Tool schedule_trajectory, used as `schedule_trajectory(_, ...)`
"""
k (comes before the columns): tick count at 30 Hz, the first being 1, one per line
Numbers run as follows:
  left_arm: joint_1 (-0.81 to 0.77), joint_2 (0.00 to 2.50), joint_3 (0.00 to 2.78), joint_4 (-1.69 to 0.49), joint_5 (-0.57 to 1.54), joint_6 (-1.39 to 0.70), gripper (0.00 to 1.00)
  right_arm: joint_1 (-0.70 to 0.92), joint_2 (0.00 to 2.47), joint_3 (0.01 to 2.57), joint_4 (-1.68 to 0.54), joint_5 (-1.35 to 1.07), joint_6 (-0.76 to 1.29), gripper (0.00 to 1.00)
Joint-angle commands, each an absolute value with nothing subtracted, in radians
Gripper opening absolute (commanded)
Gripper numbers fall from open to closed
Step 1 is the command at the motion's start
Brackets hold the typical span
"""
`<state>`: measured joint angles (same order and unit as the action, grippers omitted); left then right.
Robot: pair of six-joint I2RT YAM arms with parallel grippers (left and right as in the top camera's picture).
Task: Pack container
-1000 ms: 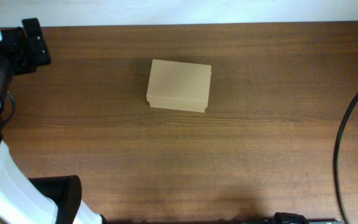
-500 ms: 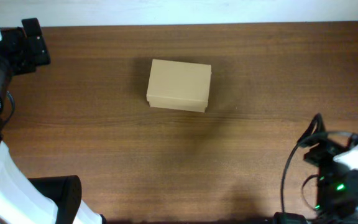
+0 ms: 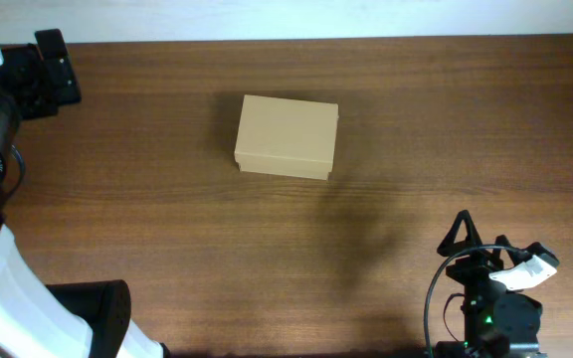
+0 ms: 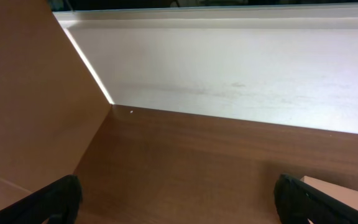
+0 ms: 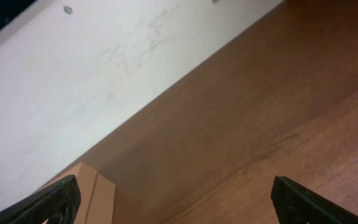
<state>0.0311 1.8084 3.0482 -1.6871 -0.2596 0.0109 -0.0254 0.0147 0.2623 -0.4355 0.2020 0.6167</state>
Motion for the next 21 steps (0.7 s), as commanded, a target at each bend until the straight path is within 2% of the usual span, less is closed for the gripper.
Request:
schedule_trajectory(1,0.032,1.811,3.050,-1.687,-0.266,0.015,1.00,-0.027,0.002,0.225,-0.430,0.215,0.630,1.00)
schedule_trajectory(10,0.032,1.811,3.050,-1.687,-0.266,0.015,1.00,-0.027,0.002,0.126,-0.440,0.215,0.628,0.99)
schedule_trajectory(21,0.032,1.811,3.050,-1.687,-0.266,0.015,1.00,-0.027,0.002,0.125,-0.430,0.215,0.630,0.99)
